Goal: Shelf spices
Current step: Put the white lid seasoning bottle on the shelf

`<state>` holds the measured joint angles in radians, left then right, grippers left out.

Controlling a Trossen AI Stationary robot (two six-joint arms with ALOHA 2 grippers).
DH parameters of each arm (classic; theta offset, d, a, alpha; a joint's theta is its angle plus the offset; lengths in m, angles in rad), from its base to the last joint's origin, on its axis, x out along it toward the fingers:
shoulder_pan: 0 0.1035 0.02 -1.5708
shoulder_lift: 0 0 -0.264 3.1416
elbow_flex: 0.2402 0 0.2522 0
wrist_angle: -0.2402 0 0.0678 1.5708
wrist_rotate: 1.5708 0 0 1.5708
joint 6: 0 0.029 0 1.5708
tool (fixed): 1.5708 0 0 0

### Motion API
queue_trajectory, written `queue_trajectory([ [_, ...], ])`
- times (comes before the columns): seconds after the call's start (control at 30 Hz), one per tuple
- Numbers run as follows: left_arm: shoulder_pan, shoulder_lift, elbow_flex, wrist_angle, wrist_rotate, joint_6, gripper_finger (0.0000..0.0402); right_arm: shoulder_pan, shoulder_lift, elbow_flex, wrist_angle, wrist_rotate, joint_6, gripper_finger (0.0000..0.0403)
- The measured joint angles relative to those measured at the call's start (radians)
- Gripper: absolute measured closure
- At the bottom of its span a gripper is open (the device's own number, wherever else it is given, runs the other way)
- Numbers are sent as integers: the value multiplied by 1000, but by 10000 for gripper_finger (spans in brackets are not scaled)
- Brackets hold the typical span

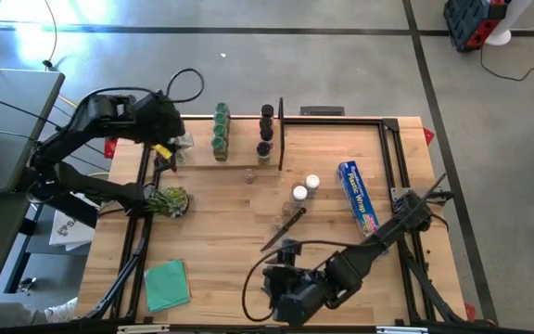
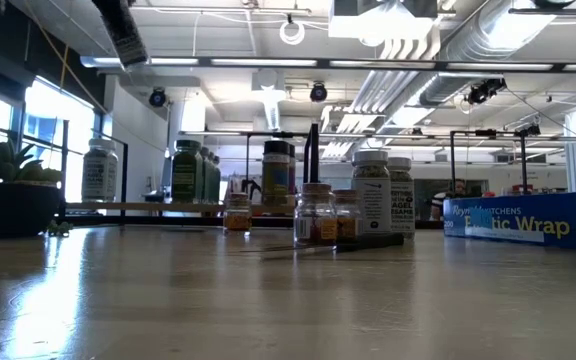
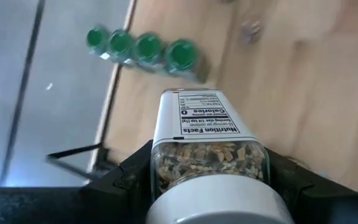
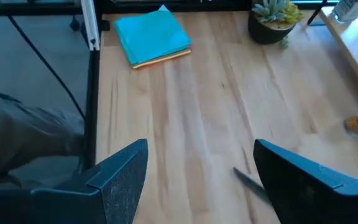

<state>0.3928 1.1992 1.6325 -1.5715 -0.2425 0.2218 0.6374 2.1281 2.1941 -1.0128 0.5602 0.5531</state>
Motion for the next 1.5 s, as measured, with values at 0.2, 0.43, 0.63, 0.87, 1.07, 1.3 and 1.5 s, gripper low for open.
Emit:
queue_trajectory([
  [0.2, 152, 152, -1, 3, 19, 160, 210, 0, 6, 0, 2, 8, 152, 116],
  [0.43, 287, 316, 7, 82, 38, 330, 210, -2, 39, 0, 6, 11, 169, 116],
  [0.63, 419, 420, 12, 123, 57, 456, 210, -31, 76, 0, 21, 25, 97, 116],
  [0.87, 572, 482, 13, 159, 158, 492, 210, -69, 137, 0, 13, -3, 18, 116],
  [1.07, 602, 533, 13, 146, 218, 416, 210, -117, 182, 0, 18, -74, -35, 116],
  [1.3, 630, 556, -23, 150, 213, 414, 210, -142, 205, 0, 23, -132, -66, 116],
  [1.5, 642, 556, -67, 199, 208, 445, 210, -149, 206, 0, -9, -130, -117, 116],
])
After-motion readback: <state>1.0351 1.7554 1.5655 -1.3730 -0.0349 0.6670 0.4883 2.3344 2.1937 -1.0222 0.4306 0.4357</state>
